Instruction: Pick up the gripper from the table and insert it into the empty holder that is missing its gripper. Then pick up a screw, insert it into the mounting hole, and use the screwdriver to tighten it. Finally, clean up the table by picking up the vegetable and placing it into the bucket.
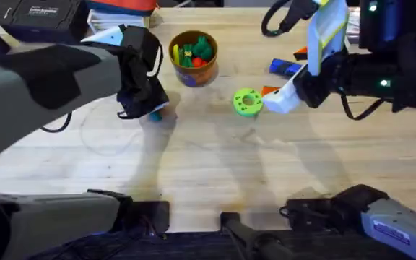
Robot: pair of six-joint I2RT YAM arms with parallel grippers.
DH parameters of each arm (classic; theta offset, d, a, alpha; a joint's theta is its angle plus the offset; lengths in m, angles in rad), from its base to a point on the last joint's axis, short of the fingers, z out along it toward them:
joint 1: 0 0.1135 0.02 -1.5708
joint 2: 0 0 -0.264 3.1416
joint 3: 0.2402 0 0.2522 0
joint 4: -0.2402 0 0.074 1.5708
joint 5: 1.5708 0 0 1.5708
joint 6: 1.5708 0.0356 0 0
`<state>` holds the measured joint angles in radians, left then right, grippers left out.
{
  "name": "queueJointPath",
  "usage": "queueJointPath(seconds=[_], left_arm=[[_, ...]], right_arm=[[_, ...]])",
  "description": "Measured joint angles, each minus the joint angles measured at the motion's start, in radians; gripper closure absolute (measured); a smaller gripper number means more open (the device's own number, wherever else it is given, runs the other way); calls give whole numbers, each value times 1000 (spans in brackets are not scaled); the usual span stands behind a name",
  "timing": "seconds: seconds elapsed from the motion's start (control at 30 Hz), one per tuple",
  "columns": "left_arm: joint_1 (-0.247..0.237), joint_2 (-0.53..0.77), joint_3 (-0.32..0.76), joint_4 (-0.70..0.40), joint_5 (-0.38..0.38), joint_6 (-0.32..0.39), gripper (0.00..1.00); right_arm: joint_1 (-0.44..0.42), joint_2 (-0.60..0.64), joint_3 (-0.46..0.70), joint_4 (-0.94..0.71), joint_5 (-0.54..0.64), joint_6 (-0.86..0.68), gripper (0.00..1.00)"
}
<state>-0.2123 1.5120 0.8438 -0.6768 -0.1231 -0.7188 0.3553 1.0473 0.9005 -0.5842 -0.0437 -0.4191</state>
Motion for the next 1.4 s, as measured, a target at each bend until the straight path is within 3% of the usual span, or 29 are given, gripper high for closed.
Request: queueJointPath(seconds=[0.07, 0.13, 0.33, 0.37, 0.4, 0.5, 0.63, 0.67, 0.8, 0.97, 1.03, 1.13, 1.17, 1.33, 1.4], left_arm=[[0, 0, 16, -26, 0, 0, 939], [0, 0, 43, -60, 0, 1, 978], [0, -16, 218, -209, 2, 0, 978], [0, -36, 333, -252, 20, 1, 979], [0, -41, 361, -254, 29, 0, 979], [0, -55, 432, -227, 66, 0, 980], [-2, -60, 448, -152, 122, -7, 981], [-15, -51, 448, -92, 142, -16, 981], [-58, -27, 448, -21, 156, -22, 977], [-112, 44, 448, 16, 165, -23, 781], [-118, 75, 448, 14, 172, -24, 612], [-117, 104, 448, 15, 175, -26, 475], [-116, 105, 448, 16, 176, -26, 312], [-115, 88, 449, 6, 177, -14, 125], [-114, 72, 454, 3, 180, 4, 98]], right_arm=[[0, 0, 0, 0, 0, 0, 8], [0, 0, 0, 0, 0, 0, 8], [0, 0, 0, 0, 0, 0, 8], [0, 0, 0, 0, 0, 0, 8], [0, 0, 0, 0, 0, 0, 9], [0, 0, 0, 0, 0, 0, 9], [0, 0, 0, 0, 0, 0, 9], [0, 0, 0, 0, 0, 0, 9], [0, 0, 0, 1, 0, 0, 9], [0, 0, 0, 0, 0, 0, 9], [0, 0, 0, 0, 0, 0, 9], [0, 0, 0, 0, 0, 0, 7], [0, 0, 0, 0, 0, 0, 8], [0, 0, 0, 0, 0, 0, 8], [0, 0, 0, 0, 0, 3, 8]])
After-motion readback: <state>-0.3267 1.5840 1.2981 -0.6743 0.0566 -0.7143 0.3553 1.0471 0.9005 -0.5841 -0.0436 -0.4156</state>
